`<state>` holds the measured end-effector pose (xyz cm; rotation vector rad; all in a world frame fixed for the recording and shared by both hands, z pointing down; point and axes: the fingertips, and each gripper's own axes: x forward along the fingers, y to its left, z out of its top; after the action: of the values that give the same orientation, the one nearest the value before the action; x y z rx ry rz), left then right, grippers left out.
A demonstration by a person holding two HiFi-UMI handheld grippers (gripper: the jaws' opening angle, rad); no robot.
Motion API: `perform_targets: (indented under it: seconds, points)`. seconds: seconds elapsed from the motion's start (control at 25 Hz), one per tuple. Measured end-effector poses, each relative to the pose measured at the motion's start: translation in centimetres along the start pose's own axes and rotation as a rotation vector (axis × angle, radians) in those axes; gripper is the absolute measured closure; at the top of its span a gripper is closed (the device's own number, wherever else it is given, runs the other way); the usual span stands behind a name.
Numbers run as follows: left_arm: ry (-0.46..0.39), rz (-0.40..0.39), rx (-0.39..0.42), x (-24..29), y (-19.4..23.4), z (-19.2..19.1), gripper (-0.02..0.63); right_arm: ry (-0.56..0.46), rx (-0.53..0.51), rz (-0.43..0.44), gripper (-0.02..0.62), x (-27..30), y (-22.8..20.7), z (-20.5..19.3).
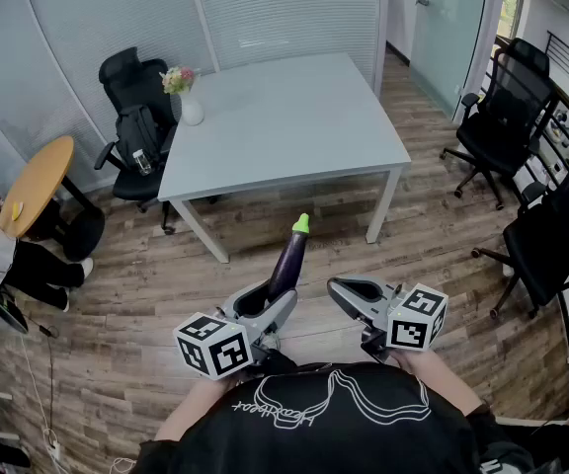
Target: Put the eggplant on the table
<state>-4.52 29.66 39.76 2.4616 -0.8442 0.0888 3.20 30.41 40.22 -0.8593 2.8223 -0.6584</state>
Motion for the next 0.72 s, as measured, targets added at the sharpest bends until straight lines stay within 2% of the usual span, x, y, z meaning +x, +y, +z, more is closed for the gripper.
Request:
perform_targets:
  seconds: [0.36,0.72]
  points:
    - [-0.008,-0.015,0.01,-0.3,-1.7,0.2,0.393,0.004,-0.018,-0.013,0.588,-1.2,0.9,0.5]
    - [-0.009,-0.027,-0.005,0.4,-0.9,0.4,0.393,-0.014,0.009,0.005,0.588,-0.7,0.4,0.8]
